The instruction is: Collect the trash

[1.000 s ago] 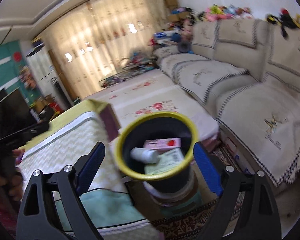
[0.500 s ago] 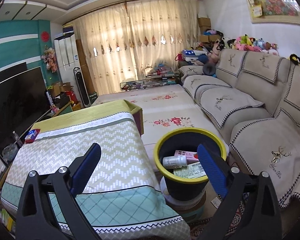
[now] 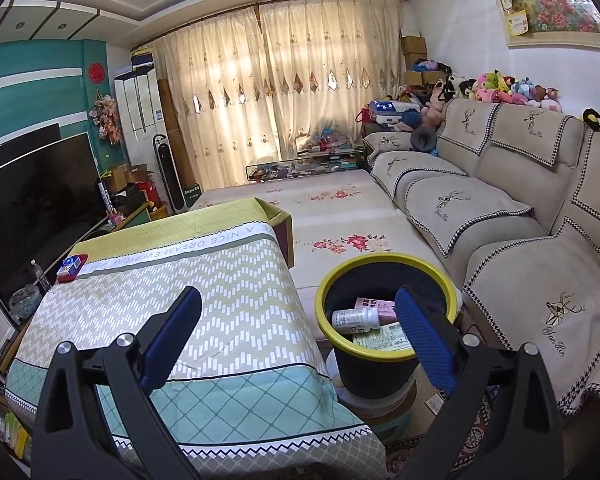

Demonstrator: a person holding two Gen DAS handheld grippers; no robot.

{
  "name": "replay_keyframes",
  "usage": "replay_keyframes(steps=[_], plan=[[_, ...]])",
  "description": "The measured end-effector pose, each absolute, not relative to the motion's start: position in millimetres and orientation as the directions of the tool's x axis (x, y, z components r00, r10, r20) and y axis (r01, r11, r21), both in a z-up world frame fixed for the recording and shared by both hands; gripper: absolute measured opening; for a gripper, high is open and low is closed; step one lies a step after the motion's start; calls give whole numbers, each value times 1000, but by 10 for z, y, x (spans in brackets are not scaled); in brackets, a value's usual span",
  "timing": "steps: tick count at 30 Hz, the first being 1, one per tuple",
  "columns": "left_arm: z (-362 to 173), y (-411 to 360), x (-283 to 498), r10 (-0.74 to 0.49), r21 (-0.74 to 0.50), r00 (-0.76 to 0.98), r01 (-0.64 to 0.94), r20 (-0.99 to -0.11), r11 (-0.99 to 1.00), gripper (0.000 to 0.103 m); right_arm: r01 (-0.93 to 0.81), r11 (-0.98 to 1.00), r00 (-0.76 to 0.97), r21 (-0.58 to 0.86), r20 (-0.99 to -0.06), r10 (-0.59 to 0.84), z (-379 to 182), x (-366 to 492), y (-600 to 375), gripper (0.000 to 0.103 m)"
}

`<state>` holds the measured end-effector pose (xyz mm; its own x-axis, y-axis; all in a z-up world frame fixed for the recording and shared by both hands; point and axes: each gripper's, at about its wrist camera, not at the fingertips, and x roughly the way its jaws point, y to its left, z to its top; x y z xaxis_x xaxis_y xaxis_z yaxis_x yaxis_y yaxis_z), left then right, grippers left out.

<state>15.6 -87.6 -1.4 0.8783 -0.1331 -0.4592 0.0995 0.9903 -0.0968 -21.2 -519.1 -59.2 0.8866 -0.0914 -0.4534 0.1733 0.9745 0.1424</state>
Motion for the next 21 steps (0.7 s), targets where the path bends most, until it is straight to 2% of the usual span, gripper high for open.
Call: replay_keyframes(steps=[21], plan=[[-72,-921,214,-135,-89,870,105,-473,990,98,161,978,885,136,-458,-82,-582,-208,-5130,93]])
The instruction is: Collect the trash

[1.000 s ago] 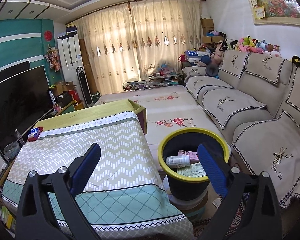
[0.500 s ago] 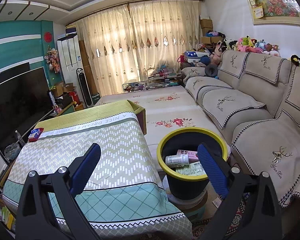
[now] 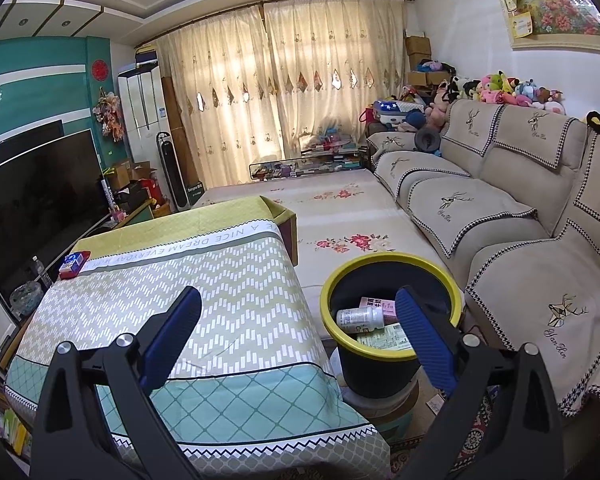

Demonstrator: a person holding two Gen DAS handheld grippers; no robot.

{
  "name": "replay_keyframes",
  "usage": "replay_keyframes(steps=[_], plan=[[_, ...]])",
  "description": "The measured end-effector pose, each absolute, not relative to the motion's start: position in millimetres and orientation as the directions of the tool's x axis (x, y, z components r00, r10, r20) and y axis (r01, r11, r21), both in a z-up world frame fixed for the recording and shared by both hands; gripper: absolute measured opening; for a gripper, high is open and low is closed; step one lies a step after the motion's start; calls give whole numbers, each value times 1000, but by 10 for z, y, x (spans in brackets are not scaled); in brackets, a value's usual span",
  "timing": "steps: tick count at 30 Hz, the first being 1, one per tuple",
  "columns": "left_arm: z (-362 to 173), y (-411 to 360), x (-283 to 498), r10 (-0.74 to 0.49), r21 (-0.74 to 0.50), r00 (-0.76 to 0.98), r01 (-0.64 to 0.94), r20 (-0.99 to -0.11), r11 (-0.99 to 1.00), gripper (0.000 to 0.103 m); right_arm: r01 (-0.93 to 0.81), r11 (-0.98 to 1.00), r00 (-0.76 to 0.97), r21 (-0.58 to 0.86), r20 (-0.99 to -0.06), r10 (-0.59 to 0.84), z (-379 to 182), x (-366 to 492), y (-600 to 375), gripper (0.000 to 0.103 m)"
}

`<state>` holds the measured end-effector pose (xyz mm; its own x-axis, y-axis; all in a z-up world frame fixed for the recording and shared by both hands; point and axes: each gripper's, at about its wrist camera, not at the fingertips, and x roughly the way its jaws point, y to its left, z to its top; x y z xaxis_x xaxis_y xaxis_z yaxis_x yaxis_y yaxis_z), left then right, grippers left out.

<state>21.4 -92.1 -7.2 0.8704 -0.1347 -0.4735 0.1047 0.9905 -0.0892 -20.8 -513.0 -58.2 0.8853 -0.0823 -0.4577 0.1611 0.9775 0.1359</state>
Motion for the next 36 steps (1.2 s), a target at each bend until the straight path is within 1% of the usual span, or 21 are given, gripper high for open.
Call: replay_keyframes(steps=[36], plan=[[-124,-922,218,-153,-95,864,122,-480,988,98,150,979,883,138,-465,-70,-625,-163,-5067,93]])
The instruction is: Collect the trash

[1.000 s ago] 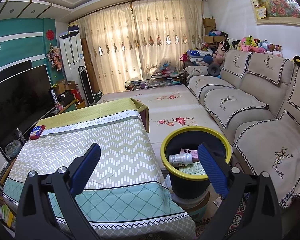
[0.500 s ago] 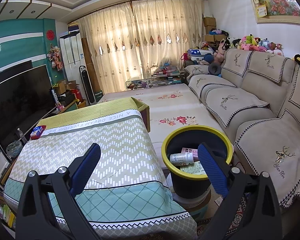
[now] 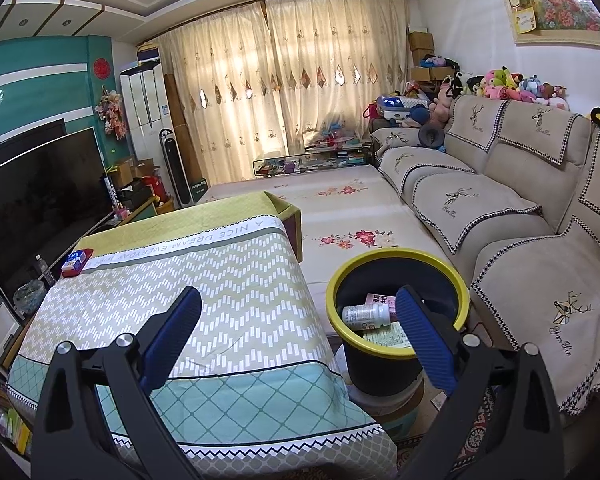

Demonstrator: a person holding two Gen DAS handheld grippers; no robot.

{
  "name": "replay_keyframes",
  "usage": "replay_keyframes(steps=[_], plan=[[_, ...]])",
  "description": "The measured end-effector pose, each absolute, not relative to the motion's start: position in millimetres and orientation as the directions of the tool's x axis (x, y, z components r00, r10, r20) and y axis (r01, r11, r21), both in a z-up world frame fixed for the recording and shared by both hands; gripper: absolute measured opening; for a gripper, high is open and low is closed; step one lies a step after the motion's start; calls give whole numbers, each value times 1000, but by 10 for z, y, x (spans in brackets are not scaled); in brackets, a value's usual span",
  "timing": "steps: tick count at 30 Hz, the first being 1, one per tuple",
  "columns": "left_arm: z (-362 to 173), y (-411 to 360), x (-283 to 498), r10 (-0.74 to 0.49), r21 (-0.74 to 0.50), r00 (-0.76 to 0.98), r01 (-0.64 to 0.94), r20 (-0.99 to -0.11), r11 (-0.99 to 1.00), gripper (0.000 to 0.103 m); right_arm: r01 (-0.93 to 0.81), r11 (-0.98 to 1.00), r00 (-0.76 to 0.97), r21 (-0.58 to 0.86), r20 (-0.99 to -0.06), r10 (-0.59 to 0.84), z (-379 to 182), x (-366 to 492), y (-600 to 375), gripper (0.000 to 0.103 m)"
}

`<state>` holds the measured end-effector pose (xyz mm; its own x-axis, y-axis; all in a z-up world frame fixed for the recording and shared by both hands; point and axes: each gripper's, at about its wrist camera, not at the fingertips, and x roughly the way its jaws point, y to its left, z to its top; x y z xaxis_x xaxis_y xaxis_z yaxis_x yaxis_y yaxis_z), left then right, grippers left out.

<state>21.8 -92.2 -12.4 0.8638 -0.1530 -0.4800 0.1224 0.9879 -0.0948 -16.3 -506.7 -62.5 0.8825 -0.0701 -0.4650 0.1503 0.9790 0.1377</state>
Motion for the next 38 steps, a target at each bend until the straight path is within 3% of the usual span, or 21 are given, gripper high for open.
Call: replay_keyframes(steps=[29,38], plan=[[-201,-896,373,-160,-108,857,122,-489,987,98,144,979,879,144,-473,-60,-661,-132,-4993,93],[-558,-786,1234,-111,-61,766,95,-633,994,98,22,980,850,196,-520,85,-633,628,-4791,96]])
